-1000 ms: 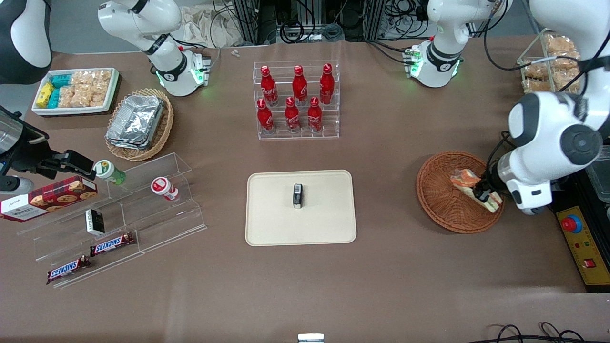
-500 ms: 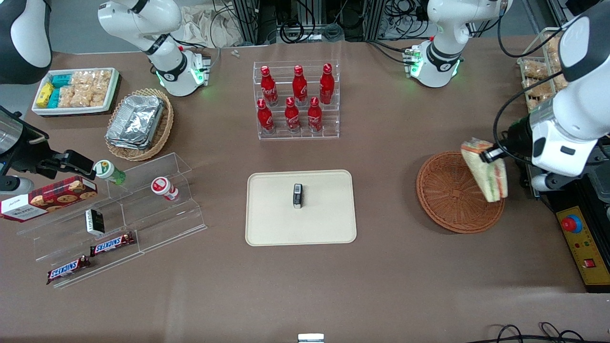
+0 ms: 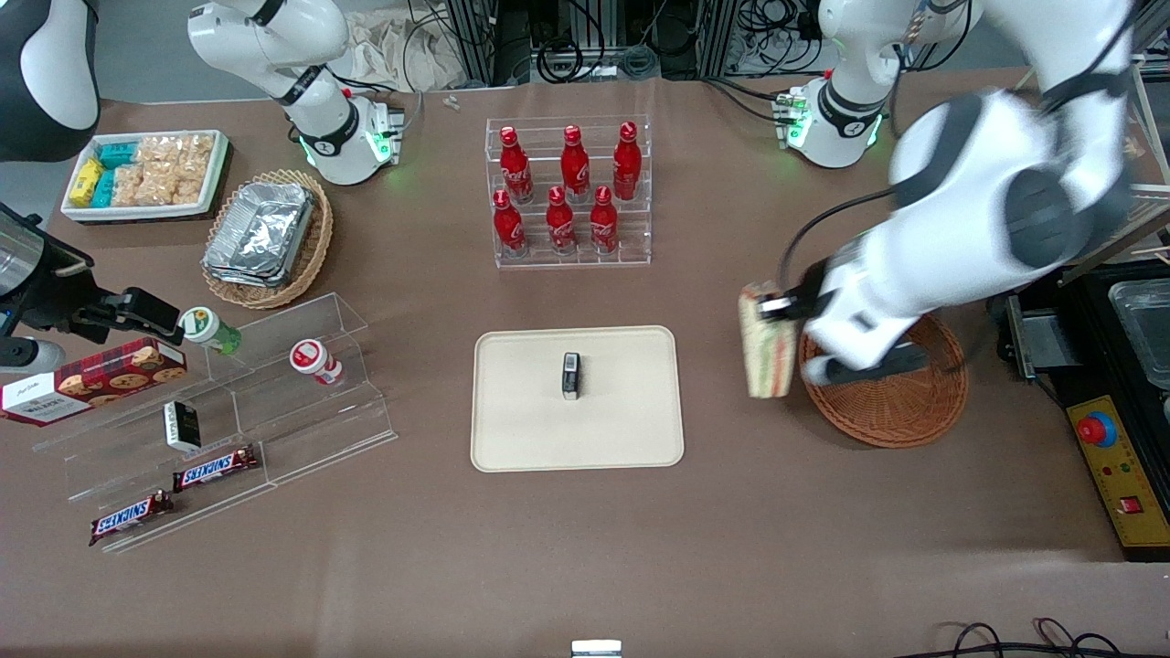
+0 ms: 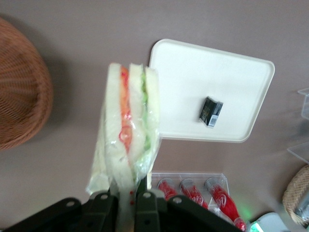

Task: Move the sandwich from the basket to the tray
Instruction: 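Carry the sandwich with the left gripper over the cream tray, then lower the sandwich onto the tray and open the left gripper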

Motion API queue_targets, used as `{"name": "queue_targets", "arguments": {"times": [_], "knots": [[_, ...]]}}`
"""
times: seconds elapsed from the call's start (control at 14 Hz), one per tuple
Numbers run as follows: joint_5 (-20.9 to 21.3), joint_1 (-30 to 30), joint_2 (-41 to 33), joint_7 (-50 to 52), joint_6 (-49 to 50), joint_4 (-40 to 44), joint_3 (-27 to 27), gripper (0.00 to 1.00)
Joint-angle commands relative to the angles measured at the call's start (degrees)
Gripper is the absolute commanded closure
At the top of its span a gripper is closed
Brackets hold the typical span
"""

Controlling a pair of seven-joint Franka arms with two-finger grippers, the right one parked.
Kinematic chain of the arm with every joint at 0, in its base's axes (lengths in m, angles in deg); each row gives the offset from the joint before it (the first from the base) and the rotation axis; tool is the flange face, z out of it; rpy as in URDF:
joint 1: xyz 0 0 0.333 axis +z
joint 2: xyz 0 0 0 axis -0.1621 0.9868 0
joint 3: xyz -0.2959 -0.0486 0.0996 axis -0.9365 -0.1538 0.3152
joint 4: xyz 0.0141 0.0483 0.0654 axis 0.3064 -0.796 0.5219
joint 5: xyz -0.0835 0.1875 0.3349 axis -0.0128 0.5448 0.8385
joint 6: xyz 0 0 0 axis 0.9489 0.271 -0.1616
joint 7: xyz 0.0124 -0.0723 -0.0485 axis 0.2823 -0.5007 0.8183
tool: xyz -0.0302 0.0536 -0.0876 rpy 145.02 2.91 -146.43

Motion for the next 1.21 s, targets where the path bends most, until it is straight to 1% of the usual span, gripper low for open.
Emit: {"name": "queue_targets", "arguments": {"times": [0.0,0.07,0.29,0.57,0.79,1.0,1.14], "knots": [[6.51,-5.52,8.15,5.53,-7.78,1.35,-0.03,1.0],[7.23,-6.85,10.44,7.03,-11.03,1.27,0.06,1.0],[8.46,-8.09,15.89,8.8,-18.52,1.26,0.06,1.0],[8.64,-9.93,17.14,11.43,-20.55,1.09,0.32,1.0],[12.76,-10.38,18.8,14.06,-24.85,-0.84,0.5,1.0],[14.44,-11.43,20.65,14.6,-28.81,-3.04,0.5,1.0],[15.5,-12.13,21.35,14.6,-29.34,-3.74,0.5,1.0]]}}
